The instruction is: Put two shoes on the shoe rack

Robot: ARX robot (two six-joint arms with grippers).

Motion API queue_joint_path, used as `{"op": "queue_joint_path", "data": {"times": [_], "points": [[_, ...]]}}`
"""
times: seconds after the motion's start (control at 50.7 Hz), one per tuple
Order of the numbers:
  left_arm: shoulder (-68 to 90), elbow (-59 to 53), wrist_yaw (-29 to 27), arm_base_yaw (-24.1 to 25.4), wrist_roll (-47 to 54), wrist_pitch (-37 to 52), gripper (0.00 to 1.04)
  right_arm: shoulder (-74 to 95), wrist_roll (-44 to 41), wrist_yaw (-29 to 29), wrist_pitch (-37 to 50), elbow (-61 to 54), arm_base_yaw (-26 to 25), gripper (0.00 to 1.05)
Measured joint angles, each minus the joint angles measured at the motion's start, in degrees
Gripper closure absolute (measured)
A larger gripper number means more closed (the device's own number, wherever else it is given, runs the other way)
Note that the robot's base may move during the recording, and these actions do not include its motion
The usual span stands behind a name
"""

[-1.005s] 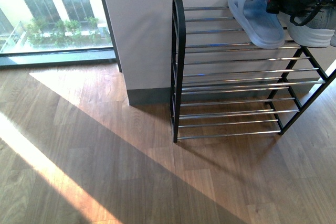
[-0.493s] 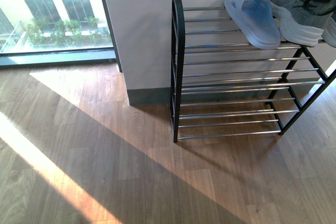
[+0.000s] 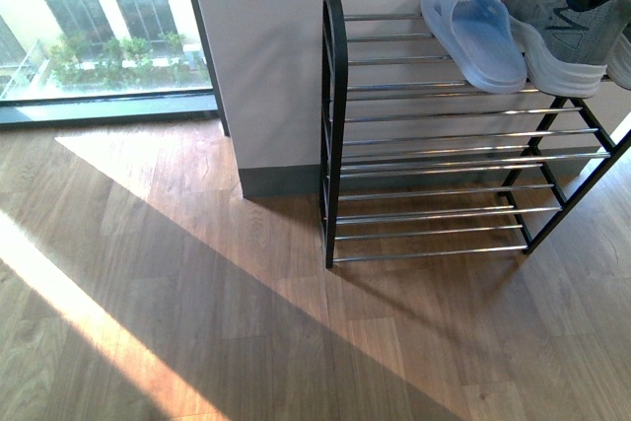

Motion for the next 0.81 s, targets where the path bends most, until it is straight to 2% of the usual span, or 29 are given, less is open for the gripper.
{"op": "queue_joint_path", "data": {"times": [0.296,0.394,0.493,0.512,0.552,0.65,0.69,0.808], "points": [[0.0,0.0,0.0,0.0,0.0,0.0,1.03,-7.3,0.2,-6.6,10.2,-12.3,-4.6,0.09],[0.0,0.0,0.0,0.0,0.0,0.0,1.03,-5.1,1.0,-6.3,16.8,-15.2,-5.8,0.09],[0.0,0.0,0.0,0.0,0.0,0.0,1.03,-4.7,1.5,-5.9,17.7,-15.6,-6.0,0.09],[0.0,0.0,0.0,0.0,0.0,0.0,1.03,-4.8,1.4,-4.7,17.9,-15.6,-5.9,0.1],[0.0,0.0,0.0,0.0,0.0,0.0,1.03,-5.7,-0.5,2.9,19.1,-16.5,-4.7,0.16],[0.0,0.0,0.0,0.0,0.0,0.0,1.03,-9.7,-3.6,15.7,19.3,-19.4,-3.3,0.32],[0.0,0.0,0.0,0.0,0.0,0.0,1.03,-12.1,-4.4,18.1,19.1,-21.0,-3.1,0.41],[0.0,0.0,0.0,0.0,0.0,0.0,1.03,-16.3,-5.0,21.7,18.1,-24.1,-1.1,0.56]]}}
